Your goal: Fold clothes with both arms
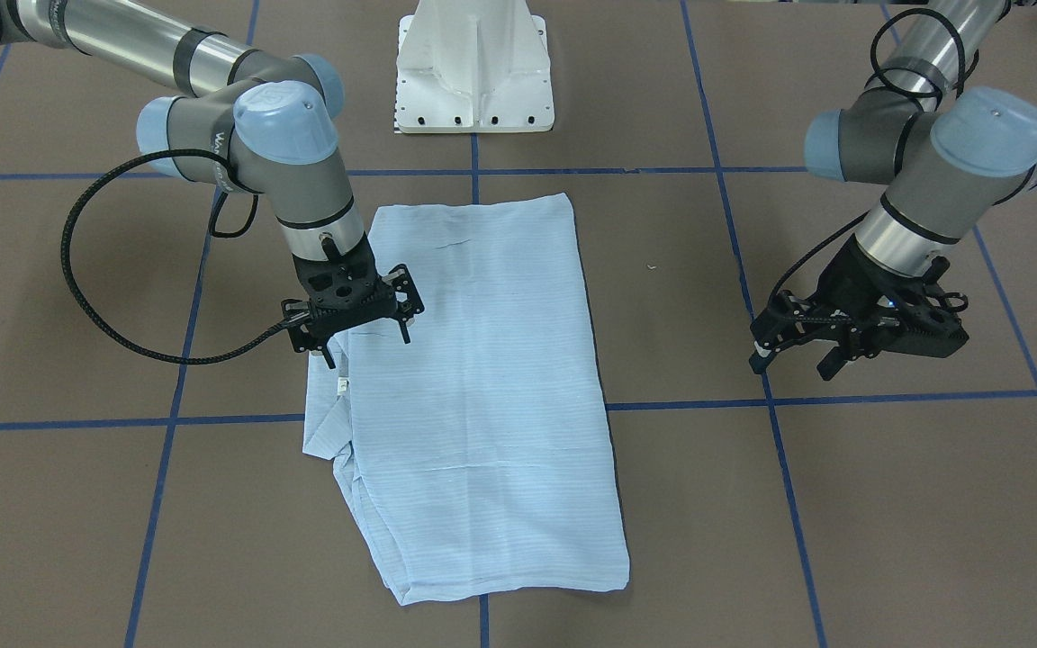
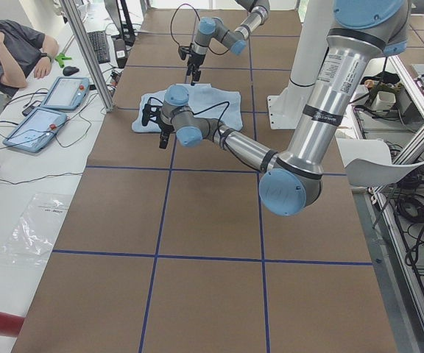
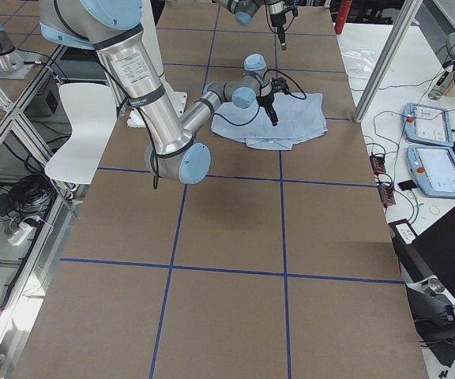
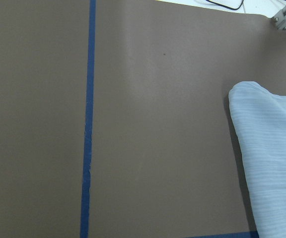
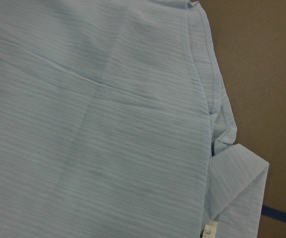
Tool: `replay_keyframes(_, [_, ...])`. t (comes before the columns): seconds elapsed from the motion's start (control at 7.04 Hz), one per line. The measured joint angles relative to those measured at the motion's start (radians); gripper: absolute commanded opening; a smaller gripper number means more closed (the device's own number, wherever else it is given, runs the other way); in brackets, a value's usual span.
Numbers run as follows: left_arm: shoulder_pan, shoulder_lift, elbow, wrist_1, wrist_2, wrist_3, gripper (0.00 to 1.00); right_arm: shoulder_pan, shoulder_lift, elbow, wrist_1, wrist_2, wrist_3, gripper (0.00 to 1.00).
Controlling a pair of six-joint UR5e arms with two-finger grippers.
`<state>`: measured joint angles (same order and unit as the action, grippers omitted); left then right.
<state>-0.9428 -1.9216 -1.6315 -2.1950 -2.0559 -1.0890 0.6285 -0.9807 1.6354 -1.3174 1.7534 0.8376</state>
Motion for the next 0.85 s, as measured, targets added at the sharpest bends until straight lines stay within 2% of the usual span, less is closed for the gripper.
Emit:
replay_keyframes(0.28, [0.09, 0.038, -0.086, 0.002, 0.009, -0.117, 1.0, 0.0, -0.09, 0.107, -0.012, 0.072, 0.045, 1.0])
replay_keyframes(0.57, [0.192, 0.067, -0.182, 0.023, 0.028, -0.262, 1.0, -0.002, -0.141, 0.162, -0.014, 0.145, 0.133, 1.0])
replay_keyframes(0.85, [0.352, 0.066, -0.291, 0.158, 0.129, -0.418, 1.0, -0.01, -0.187, 0.203, -0.012, 0.179, 0.201, 1.0])
